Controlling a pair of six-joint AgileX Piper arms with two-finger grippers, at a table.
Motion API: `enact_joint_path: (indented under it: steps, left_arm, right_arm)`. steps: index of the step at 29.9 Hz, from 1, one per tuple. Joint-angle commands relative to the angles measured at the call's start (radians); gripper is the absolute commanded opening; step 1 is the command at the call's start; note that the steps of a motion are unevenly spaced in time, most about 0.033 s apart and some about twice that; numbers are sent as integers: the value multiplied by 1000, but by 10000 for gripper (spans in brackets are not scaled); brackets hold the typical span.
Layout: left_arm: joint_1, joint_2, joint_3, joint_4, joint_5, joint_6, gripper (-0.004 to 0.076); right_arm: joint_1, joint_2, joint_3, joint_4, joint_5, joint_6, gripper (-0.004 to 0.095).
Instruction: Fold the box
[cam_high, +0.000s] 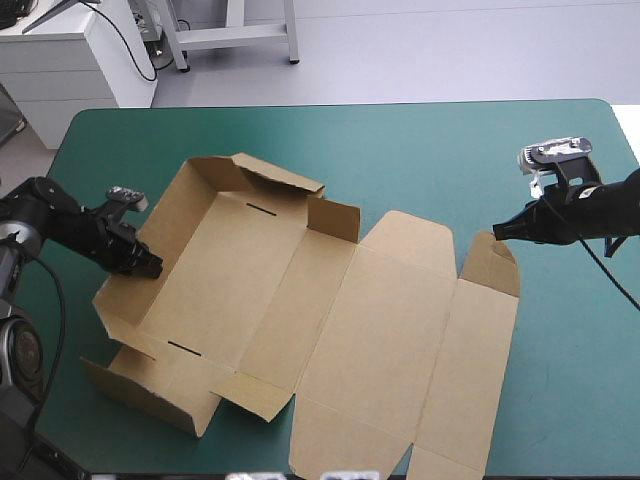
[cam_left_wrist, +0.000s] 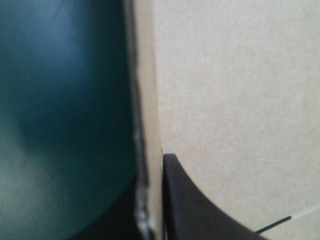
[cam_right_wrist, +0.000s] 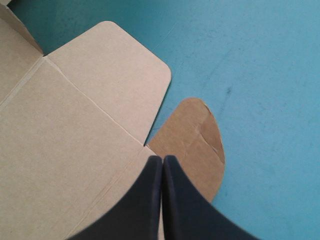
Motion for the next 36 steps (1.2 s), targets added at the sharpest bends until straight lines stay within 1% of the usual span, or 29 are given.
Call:
enact_joint_path:
  steps: [1,7,10,12,16,21,23,27,29,31,33,36]
  left_arm:
    - [-80,-41,-132,-43,33,31,-8]
    - [-262,-41,-351,-2,-135,122,-8]
    - [-370,-41,-436,127,-218,122,-8]
    - [-443,-39,-471,224,-255,122,-8]
    - [-572,-39,-497,400,-352,120,-8]
    - [-693,-37,-496,513,-483,109,-8]
    - [-735,-37,-496,550,-516,91,-8]
    - [-819,-37,-496,644,-530,74,-8]
    - [-859,-37,-496,707,-521,10,-8]
    - [-895,-37,-496,789,-511,-105,-8]
    - [-923,-37,-496,847,-509,-182,-8]
    - [-968,-37,-496,946,-509,-241,-8]
  right_arm:
    - [-5,-26,-26,21,-26,-11,-20]
    - [-5,-26,-26,21,-28,-11,-19]
    - [-5,-26,-26,21,-28,-9,-19]
    - [-5,-26,-26,21,-28,-9,-19]
    - [-5,-26,-26,23,-28,-7,-19]
    - [-5,-26,-26,23,-28,-7,-19]
    - [-5,-26,-26,23,-28,-7,-19]
    - [-5,-26,-26,23,-30,0,-19]
    - [-5,-26,-26,23,-32,10,-19]
    - [-5,-26,-26,26,-32,10,-20]
    - [-5,-26,-26,26,-34,11,-19]
    - [-5,-26,-26,26,-38,21,-19]
